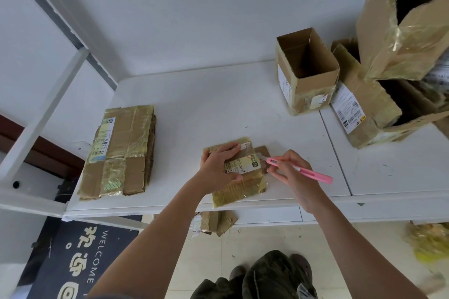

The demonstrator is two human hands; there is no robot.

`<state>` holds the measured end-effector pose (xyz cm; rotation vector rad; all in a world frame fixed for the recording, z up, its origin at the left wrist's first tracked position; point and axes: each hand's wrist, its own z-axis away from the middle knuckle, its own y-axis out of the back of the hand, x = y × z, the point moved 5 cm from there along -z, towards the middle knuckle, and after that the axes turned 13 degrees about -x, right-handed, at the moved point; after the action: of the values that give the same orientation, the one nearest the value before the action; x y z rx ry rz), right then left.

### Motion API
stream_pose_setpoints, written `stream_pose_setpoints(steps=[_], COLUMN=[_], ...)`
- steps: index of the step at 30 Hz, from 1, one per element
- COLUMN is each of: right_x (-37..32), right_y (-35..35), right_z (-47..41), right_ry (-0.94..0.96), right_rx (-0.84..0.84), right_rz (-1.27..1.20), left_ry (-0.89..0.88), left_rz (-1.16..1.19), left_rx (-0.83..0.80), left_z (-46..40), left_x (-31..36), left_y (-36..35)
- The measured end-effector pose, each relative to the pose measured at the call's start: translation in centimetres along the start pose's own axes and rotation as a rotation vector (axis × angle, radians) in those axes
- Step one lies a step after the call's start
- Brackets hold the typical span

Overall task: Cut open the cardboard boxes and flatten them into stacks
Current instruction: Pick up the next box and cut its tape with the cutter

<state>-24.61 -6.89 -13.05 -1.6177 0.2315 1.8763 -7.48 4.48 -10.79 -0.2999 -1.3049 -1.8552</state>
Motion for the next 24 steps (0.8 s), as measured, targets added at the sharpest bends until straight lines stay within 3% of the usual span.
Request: stream_pose_setpoints(steps=[8,11,14,16,19,22,24], right_x=[-0.2,-1.8,-3.6,-3.8,-3.0,-3.0,-3.8], right_y=[0.5,0.8,1.8,2.6,3.5,2.8,1.6], right_z=[1.5,1.4,1.6,1.0,-0.2,-0.6,-0.6], right_ry=[0.019,0.162,0.333,0.242,-0.137,-0.347,-0.309], right_rx=[-0.046,0.014,0.19,0.264,0.224,0.126,0.136], right_rz=[0.157,0.344,0.759,1.149,1.496,1.582,1.529], left_ry=[0.025,0.078,0.168,0.276,0.398,0.398,0.382], left_rz=[-0.022,-0.059,-0.158,-0.123,-0.055,0.002,0.07], left_rx=[0.009,0.04,0.135,0.22,0.284,0.282,0.303], left_z=[0.0,0.2,0.8,1.6,2.6,3.1,3.5], left_x=[0.0,0.2,0.5,0.3,-0.3,-0.5,-0.6], left_y=[0.0,0.4,1.4,2.3,2.9,3.0,3.4])
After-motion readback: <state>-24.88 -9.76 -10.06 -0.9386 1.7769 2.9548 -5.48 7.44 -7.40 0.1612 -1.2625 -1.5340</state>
